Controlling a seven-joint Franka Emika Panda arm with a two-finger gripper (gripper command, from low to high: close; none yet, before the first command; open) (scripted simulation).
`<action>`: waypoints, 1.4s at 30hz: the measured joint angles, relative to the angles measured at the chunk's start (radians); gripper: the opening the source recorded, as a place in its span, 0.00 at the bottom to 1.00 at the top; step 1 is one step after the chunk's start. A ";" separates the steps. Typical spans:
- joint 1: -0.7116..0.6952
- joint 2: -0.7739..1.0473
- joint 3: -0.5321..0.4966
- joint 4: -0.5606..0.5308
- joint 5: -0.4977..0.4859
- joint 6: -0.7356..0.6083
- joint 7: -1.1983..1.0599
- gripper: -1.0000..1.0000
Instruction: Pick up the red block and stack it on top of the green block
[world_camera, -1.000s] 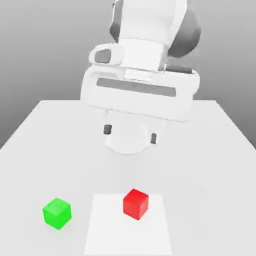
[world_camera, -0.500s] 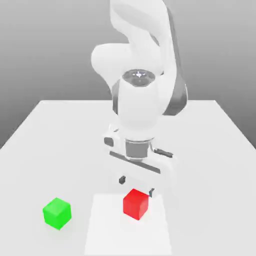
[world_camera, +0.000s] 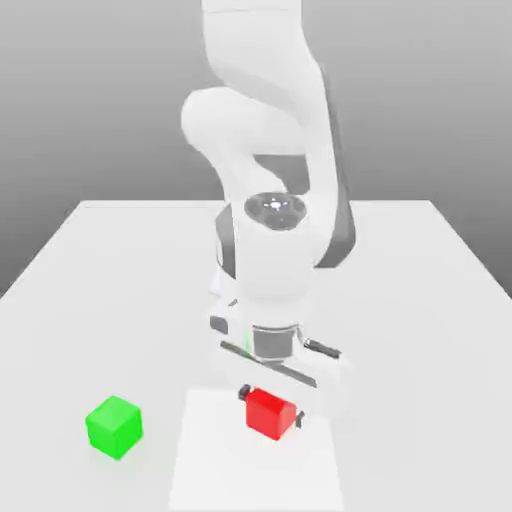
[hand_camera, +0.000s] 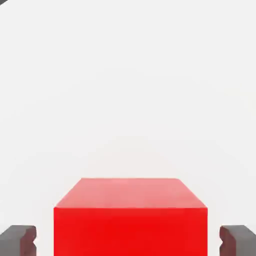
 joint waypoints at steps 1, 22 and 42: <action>0.000 0.000 0.000 0.000 0.000 0.001 0.000 0.00; -0.064 -0.260 0.118 -0.036 0.239 -0.217 -0.164 0.00; -0.405 -0.181 -0.059 0.148 0.213 -0.325 0.275 0.00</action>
